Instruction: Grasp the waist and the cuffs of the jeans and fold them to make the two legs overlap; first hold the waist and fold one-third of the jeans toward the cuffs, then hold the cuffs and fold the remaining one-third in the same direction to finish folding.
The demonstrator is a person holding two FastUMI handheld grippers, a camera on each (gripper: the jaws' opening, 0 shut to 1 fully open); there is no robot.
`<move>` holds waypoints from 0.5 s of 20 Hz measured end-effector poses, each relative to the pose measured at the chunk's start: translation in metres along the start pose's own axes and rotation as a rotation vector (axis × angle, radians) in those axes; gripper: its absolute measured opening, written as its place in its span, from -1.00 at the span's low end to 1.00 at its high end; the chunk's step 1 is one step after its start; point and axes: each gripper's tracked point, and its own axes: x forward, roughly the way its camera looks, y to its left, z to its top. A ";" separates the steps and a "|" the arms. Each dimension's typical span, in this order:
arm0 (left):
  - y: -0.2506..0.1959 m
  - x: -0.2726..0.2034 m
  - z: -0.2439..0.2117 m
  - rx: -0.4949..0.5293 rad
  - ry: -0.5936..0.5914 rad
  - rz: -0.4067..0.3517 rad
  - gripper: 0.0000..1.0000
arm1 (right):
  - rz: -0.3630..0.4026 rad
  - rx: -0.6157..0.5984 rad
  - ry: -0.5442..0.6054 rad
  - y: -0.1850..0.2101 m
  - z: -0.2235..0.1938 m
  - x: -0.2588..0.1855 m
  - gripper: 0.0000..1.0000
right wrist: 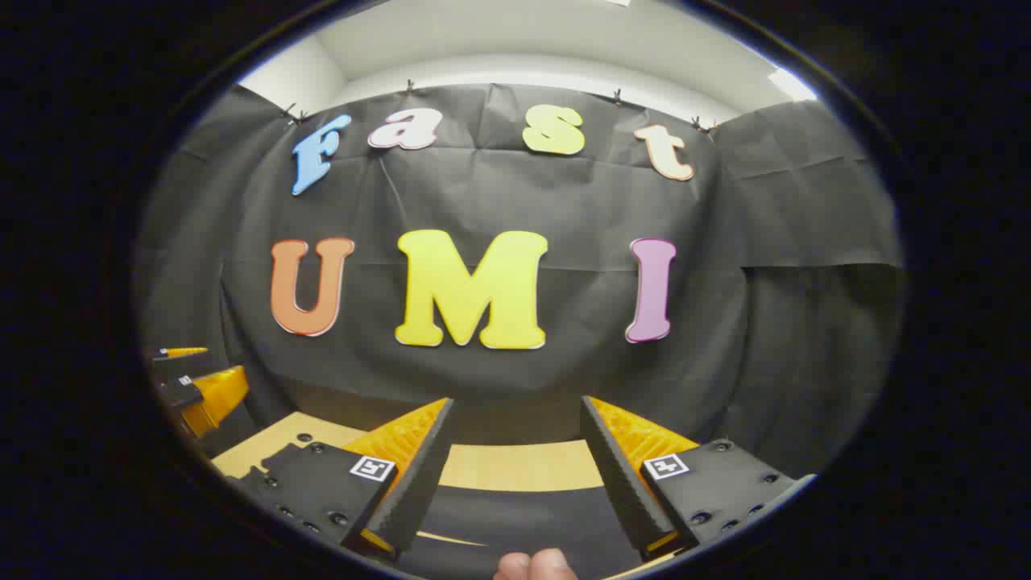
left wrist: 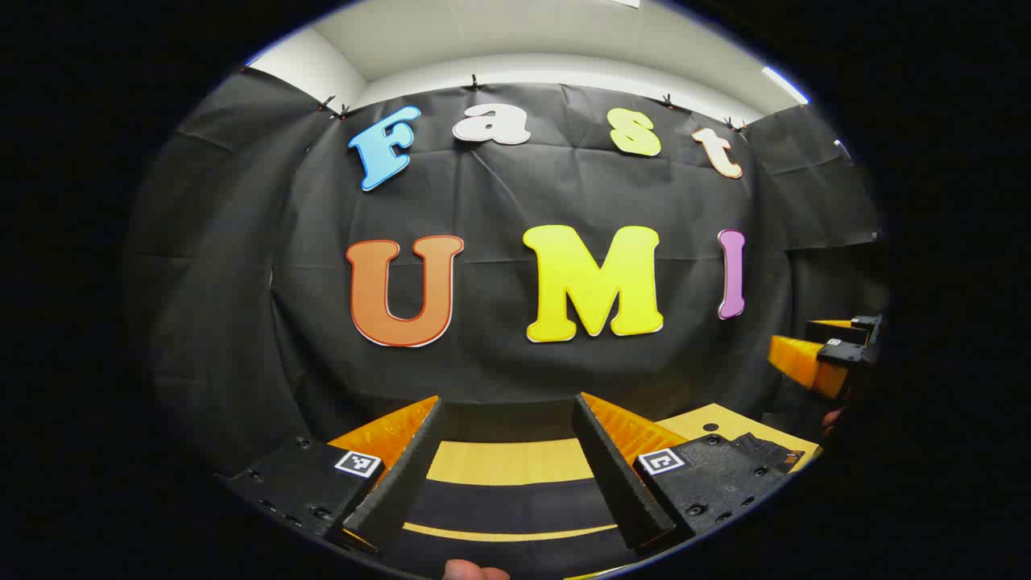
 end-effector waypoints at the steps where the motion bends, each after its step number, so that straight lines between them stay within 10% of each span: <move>1: 0.010 0.001 -0.004 -0.005 0.011 0.019 0.99 | -0.012 -0.004 0.013 -0.014 -0.004 0.004 0.86; 10: 0.101 -0.012 -0.076 -0.142 0.212 0.211 0.99 | -0.151 0.116 0.241 -0.153 -0.077 -0.006 0.92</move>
